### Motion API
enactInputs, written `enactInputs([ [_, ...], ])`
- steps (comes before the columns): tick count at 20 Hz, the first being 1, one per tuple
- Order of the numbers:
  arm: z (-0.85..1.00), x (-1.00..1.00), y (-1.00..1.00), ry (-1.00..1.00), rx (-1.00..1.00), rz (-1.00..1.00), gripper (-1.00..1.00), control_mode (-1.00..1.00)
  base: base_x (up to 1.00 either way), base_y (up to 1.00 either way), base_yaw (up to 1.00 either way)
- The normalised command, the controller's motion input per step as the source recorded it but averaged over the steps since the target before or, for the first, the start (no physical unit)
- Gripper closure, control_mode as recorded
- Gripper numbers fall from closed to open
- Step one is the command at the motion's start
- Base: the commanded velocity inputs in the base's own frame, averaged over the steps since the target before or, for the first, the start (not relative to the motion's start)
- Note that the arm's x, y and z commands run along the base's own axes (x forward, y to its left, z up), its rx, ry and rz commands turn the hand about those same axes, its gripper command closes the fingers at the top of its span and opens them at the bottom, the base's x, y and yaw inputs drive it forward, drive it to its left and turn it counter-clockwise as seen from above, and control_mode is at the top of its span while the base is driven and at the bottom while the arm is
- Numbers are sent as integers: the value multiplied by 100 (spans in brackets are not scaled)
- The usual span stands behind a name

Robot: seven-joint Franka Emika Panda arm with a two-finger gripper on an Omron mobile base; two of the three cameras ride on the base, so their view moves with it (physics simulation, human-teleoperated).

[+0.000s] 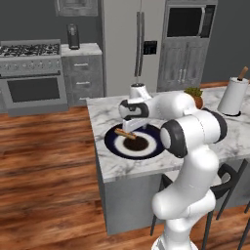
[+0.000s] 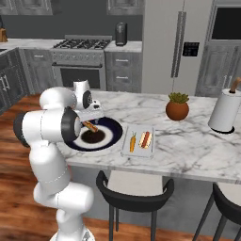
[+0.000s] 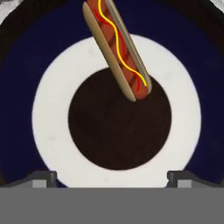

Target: Place one cooked food and one vegetable from the large plate to each tupperware container.

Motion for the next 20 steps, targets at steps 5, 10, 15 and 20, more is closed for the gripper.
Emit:
enactInputs([
  [5,-34,49,4,-5,0,3,-100,-100,0,0,0],
  [10,-17,39,0,7,0,0,-100,-100,0,0,0],
  [15,-14,10,-1,13,0,4,-100,-100,0,0,0],
  [20,-18,0,0,2,3,12,-100,-100,0,0,0],
])
